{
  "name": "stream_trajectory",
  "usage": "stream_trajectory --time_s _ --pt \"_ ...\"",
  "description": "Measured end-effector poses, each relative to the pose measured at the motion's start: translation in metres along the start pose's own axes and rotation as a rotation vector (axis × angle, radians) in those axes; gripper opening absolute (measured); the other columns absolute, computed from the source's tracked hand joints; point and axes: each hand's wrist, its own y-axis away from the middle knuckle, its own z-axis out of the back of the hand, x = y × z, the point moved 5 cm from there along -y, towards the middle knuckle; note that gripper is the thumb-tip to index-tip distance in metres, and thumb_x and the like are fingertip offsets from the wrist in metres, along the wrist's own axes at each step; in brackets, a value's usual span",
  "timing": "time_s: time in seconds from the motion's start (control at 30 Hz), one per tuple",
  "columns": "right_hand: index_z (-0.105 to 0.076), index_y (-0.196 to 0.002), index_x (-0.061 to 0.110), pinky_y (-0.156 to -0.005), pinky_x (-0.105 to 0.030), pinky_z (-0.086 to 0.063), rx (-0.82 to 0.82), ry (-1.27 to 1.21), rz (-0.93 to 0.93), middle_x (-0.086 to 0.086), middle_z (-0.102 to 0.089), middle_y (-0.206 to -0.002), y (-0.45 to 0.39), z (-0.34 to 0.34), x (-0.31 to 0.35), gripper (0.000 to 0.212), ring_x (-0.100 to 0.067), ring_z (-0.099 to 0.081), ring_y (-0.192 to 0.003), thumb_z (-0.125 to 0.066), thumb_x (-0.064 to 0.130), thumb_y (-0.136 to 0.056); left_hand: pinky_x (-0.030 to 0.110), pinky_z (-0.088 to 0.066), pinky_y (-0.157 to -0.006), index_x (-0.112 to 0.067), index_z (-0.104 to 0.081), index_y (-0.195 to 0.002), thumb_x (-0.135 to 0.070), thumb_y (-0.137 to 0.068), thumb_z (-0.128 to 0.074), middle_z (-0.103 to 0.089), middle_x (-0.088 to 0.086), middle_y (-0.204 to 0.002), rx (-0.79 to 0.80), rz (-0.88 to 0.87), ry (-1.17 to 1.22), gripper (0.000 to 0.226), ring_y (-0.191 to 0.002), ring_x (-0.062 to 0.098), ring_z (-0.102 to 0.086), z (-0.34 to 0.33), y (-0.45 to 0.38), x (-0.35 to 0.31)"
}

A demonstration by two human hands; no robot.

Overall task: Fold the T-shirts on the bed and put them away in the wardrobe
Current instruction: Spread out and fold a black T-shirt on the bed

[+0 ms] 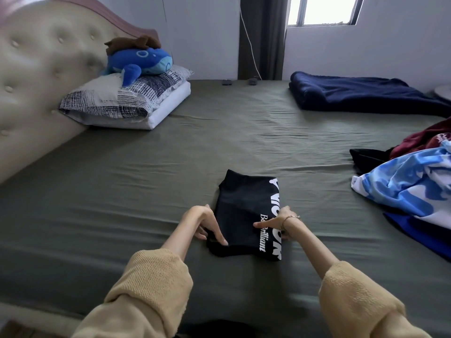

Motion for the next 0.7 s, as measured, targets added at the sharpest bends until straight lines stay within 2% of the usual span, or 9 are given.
stream_trajectory --time_s 0.07,0.13,0.27,0.33,0.4,0.47,0.5,0.6,0.7 --pt "-0.033 -0.132 0.002 -0.047 -0.026 -0.041 0.005 -0.033 -0.007 -0.009 -0.045 -0.106 -0.002 -0.001 -0.001 0.096 -0.013 -0.045 -0.064 -0.084 0.045 -0.062 0.028 -0.055 -0.087 -0.021 0.012 -0.149 -0.032 -0.06 -0.089 -0.054 0.002 -0.125 0.036 -0.006 -0.121 0.135 -0.1 0.01 -0.063 -0.005 0.004 -0.002" --pt "-0.044 -0.122 0.005 -0.048 -0.026 -0.039 0.011 -0.072 0.014 -0.009 -0.047 -0.101 -0.006 -0.004 -0.002 0.079 -0.013 -0.045 -0.063 -0.082 0.044 -0.065 0.028 -0.053 -0.092 -0.02 0.019 -0.148 -0.032 -0.063 -0.088 -0.055 0.002 -0.126 0.057 0.007 -0.204 0.137 -0.104 0.009 -0.063 -0.008 0.007 -0.004" --pt "-0.057 -0.113 0.004 -0.072 -0.032 -0.052 0.087 -0.366 0.021 -0.01 -0.062 -0.111 -0.019 -0.013 -0.008 0.06 -0.025 -0.06 -0.09 -0.081 0.035 -0.068 0.03 -0.051 -0.095 -0.02 0.016 -0.148 -0.033 -0.063 -0.087 -0.055 0.002 -0.126 0.098 -0.002 -0.23 0.134 -0.108 0.011 -0.059 -0.003 0.013 -0.008" --pt "-0.058 -0.116 0.002 -0.076 -0.034 -0.053 0.161 -0.613 0.033 -0.012 -0.066 -0.104 -0.016 -0.015 -0.005 0.048 -0.027 -0.064 -0.086 -0.076 0.022 -0.076 0.032 -0.047 -0.1 -0.019 0.026 -0.146 -0.044 -0.063 -0.085 -0.039 0.003 -0.147 0.096 -0.028 -0.19 0.141 -0.121 0.016 -0.052 0.002 0.016 -0.012" --pt "-0.059 -0.117 0.004 -0.081 -0.035 -0.053 0.206 -0.739 0.037 -0.012 -0.068 -0.102 -0.014 -0.015 -0.003 0.043 -0.027 -0.065 -0.086 -0.071 0.025 -0.081 0.036 -0.033 -0.111 -0.016 0.032 -0.143 -0.062 -0.066 -0.074 -0.008 0.006 -0.159 0.042 -0.042 -0.16 0.139 -0.14 0.024 -0.031 0.006 0.019 -0.018" --pt "-0.061 -0.115 0.01 -0.084 -0.035 -0.052 0.227 -0.797 0.0 -0.011 -0.068 -0.109 -0.012 -0.017 -0.002 0.044 -0.027 -0.065 -0.095 -0.068 0.037 -0.082 0.041 -0.013 -0.117 -0.017 0.027 -0.145 -0.072 -0.072 -0.06 0.018 0.011 -0.156 -0.043 -0.055 -0.091 0.126 -0.147 0.029 -0.001 0.007 0.016 -0.026" --pt "-0.061 -0.115 0.012 -0.085 -0.034 -0.051 0.228 -0.821 -0.007 -0.01 -0.067 -0.111 -0.013 -0.018 -0.003 0.044 -0.026 -0.064 -0.098 -0.066 0.04 -0.082 0.044 -0.007 -0.118 -0.02 0.02 -0.148 -0.071 -0.079 -0.052 0.022 0.014 -0.155 -0.096 -0.077 -0.057 0.112 -0.146 0.031 0.007 0.006 0.015 -0.03" --pt "-0.059 -0.107 0.009 -0.077 -0.032 -0.051 0.199 -0.83 0.014 -0.009 -0.067 -0.096 -0.019 -0.017 -0.005 0.032 -0.025 -0.062 -0.085 -0.062 0.031 -0.085 0.046 -0.006 -0.117 -0.025 0.002 -0.152 -0.043 -0.099 -0.04 0.016 0.02 -0.155 -0.262 -0.152 0.003 0.07 -0.145 0.035 0.009 0.001 0.005 -0.04" --pt "-0.058 -0.088 0.011 -0.057 -0.026 -0.048 0.267 -0.939 0.019 -0.005 -0.064 -0.067 -0.013 -0.015 -0.004 0.014 -0.02 -0.06 -0.064 -0.058 0.025 -0.087 0.047 -0.008 -0.116 -0.029 -0.006 -0.152 -0.028 -0.102 -0.034 0.013 0.02 -0.155 -0.301 -0.169 0.06 0.057 -0.144 0.036 0.01 -0.006 -0.003 -0.044"
